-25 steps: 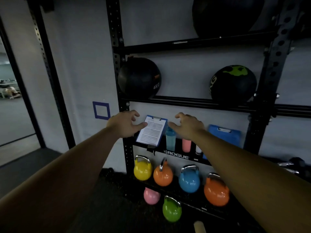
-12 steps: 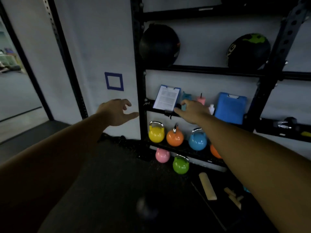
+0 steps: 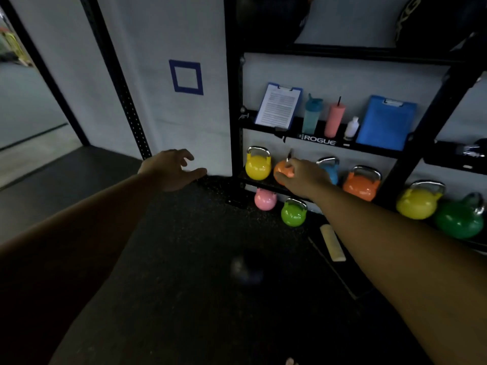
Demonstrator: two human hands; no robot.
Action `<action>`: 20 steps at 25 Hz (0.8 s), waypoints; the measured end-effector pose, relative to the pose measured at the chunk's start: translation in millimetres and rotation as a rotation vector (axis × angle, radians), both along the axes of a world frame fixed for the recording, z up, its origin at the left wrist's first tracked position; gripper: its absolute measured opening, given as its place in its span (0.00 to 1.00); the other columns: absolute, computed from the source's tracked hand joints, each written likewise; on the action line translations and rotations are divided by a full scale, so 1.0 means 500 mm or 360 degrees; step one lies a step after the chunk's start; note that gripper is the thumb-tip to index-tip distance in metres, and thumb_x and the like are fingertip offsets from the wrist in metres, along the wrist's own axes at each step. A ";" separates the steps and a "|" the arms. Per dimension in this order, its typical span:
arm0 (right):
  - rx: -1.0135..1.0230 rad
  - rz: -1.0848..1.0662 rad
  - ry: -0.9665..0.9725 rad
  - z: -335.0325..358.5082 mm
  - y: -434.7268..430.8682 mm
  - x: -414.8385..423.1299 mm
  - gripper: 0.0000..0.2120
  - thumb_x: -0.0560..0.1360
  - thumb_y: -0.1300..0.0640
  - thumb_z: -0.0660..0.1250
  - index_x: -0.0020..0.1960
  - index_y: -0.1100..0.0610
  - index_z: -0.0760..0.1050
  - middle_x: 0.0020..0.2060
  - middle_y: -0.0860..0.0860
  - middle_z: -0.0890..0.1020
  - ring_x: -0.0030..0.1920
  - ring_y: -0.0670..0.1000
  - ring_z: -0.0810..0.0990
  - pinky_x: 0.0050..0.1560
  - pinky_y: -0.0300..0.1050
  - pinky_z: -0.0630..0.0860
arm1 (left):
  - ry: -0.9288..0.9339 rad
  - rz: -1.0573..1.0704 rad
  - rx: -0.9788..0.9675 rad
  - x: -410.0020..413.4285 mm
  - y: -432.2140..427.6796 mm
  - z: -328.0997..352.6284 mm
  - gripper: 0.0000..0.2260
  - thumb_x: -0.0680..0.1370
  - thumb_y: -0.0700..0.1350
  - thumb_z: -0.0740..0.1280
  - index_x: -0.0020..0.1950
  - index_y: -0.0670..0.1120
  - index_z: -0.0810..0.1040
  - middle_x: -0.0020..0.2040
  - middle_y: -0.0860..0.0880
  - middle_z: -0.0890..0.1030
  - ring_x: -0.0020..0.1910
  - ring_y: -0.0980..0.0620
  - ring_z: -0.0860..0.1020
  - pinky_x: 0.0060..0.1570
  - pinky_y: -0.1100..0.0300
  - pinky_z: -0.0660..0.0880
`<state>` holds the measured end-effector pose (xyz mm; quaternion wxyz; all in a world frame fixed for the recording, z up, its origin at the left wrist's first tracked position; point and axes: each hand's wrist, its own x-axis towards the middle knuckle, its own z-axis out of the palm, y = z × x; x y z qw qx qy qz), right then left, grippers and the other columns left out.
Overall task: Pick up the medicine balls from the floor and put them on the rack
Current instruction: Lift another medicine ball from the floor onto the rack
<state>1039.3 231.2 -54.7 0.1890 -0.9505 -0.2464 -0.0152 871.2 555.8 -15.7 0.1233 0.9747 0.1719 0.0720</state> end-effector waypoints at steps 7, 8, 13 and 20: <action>-0.0227 0.0026 0.0220 -0.252 0.036 0.157 0.31 0.77 0.29 0.61 0.72 0.47 0.73 0.70 0.54 0.76 0.68 0.63 0.73 0.65 0.59 0.71 | 0.0287 0.0076 -0.0212 0.176 0.027 -0.255 0.38 0.70 0.81 0.60 0.71 0.57 0.75 0.66 0.52 0.82 0.60 0.48 0.81 0.52 0.53 0.75; -0.0262 0.0034 0.0267 -0.293 0.042 0.186 0.32 0.77 0.29 0.60 0.73 0.47 0.72 0.71 0.54 0.74 0.69 0.63 0.72 0.66 0.59 0.70 | 0.0334 0.0104 -0.0246 0.206 0.034 -0.296 0.38 0.70 0.81 0.60 0.71 0.57 0.75 0.66 0.52 0.82 0.59 0.48 0.81 0.51 0.54 0.74; -0.0422 0.0099 0.0483 -0.498 0.061 0.303 0.33 0.77 0.29 0.59 0.76 0.45 0.69 0.73 0.52 0.73 0.71 0.62 0.70 0.66 0.60 0.69 | 0.0556 0.0219 -0.0395 0.317 0.060 -0.515 0.39 0.68 0.82 0.59 0.70 0.59 0.75 0.64 0.56 0.81 0.52 0.54 0.76 0.45 0.55 0.71; -0.0682 0.0111 0.0775 -0.931 0.150 0.380 0.35 0.77 0.28 0.56 0.79 0.43 0.63 0.76 0.49 0.69 0.73 0.59 0.68 0.68 0.59 0.68 | 0.0835 0.0279 -0.0563 0.451 0.117 -0.950 0.40 0.68 0.82 0.58 0.72 0.62 0.74 0.67 0.56 0.80 0.54 0.56 0.75 0.40 0.58 0.67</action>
